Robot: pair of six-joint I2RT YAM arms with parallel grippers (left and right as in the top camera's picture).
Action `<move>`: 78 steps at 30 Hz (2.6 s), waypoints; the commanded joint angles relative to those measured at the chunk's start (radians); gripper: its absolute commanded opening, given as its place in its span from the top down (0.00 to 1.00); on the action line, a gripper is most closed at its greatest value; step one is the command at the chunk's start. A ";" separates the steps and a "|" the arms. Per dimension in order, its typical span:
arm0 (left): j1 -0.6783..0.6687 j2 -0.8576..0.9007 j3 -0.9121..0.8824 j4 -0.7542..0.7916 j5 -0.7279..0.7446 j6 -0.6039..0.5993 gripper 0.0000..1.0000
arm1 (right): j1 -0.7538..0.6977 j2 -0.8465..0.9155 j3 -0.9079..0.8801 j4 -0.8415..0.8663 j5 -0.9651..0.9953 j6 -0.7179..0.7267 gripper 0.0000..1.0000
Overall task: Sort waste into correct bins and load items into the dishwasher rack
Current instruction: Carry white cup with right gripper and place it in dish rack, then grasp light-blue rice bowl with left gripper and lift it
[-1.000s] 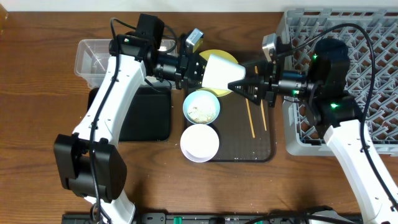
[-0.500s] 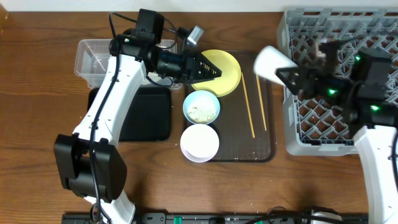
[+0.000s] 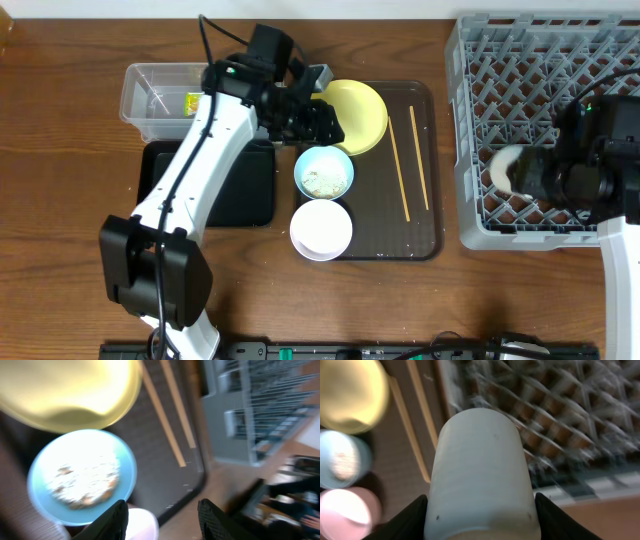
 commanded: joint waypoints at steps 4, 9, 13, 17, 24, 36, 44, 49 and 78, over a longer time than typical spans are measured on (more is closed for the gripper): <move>-0.061 -0.022 0.019 -0.015 -0.279 -0.002 0.51 | -0.004 0.082 0.012 -0.050 0.129 -0.006 0.51; -0.099 -0.022 0.019 -0.018 -0.335 -0.002 0.51 | -0.004 0.178 0.007 -0.062 0.127 -0.006 0.51; -0.112 -0.022 0.019 -0.021 -0.360 -0.001 0.51 | -0.004 0.257 0.005 -0.085 0.128 -0.006 0.51; -0.112 -0.022 0.019 -0.021 -0.360 -0.002 0.51 | -0.003 0.317 0.005 -0.074 0.128 -0.007 0.49; -0.112 -0.022 0.019 -0.021 -0.360 -0.002 0.51 | -0.003 0.384 0.003 -0.058 0.127 -0.006 0.26; -0.111 -0.087 0.027 -0.025 -0.417 -0.001 0.50 | 0.005 0.354 0.148 -0.053 -0.011 -0.025 0.19; -0.138 -0.148 0.025 -0.027 -0.431 -0.018 0.51 | 0.097 0.312 0.256 0.006 -0.076 -0.033 0.19; -0.219 -0.076 -0.002 0.000 -0.493 -0.018 0.51 | 0.106 0.312 0.256 0.016 -0.074 -0.022 0.17; -0.323 0.270 -0.038 0.119 -0.577 -0.209 0.66 | 0.049 0.312 0.256 -0.026 -0.074 -0.027 0.12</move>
